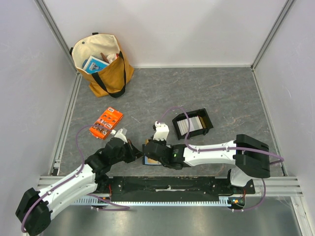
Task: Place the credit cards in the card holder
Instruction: Turn over the card slot in the card holder.
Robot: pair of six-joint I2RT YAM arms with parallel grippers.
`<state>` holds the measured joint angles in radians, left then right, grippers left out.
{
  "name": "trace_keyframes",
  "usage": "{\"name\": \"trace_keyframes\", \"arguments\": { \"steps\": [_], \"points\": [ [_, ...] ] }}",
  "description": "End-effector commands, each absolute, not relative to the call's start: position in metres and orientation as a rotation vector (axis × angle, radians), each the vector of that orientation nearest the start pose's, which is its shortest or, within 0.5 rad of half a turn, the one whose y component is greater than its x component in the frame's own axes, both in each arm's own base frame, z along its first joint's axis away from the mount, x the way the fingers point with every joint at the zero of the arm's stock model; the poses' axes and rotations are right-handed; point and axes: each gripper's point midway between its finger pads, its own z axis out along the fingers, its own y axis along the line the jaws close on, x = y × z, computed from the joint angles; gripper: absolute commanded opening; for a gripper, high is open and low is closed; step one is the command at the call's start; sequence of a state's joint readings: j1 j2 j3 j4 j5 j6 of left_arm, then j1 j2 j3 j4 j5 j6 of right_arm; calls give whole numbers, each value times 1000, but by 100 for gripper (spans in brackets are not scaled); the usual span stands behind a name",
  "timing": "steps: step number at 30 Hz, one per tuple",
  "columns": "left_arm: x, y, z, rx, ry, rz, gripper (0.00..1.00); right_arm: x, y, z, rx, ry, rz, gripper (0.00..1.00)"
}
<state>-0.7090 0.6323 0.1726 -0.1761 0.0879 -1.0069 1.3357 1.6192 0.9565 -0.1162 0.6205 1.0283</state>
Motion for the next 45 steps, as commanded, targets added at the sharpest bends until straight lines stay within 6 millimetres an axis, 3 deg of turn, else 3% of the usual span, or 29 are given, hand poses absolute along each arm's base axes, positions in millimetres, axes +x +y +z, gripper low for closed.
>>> {"name": "trace_keyframes", "arguments": {
  "steps": [1,6,12,22,33,45],
  "points": [
    [150,-199,61,-331,2356,-1046,2,173,397,113,-39,2185,545,0],
    [151,-199,64,-330,2348,-1047,2,167,396,115,-124,2189,390,0],
    [151,-199,65,-325,2345,-1052,2,165,397,108,-145,2205,349,0],
    [151,-197,61,-329,2353,-1033,2,169,395,142,-90,2141,463,0],
    [152,-197,63,-327,2352,-1031,2,174,390,112,-75,2208,454,0],
    [152,-198,64,-329,2349,-1039,2,177,397,104,-73,2233,488,0]
  ]
}}
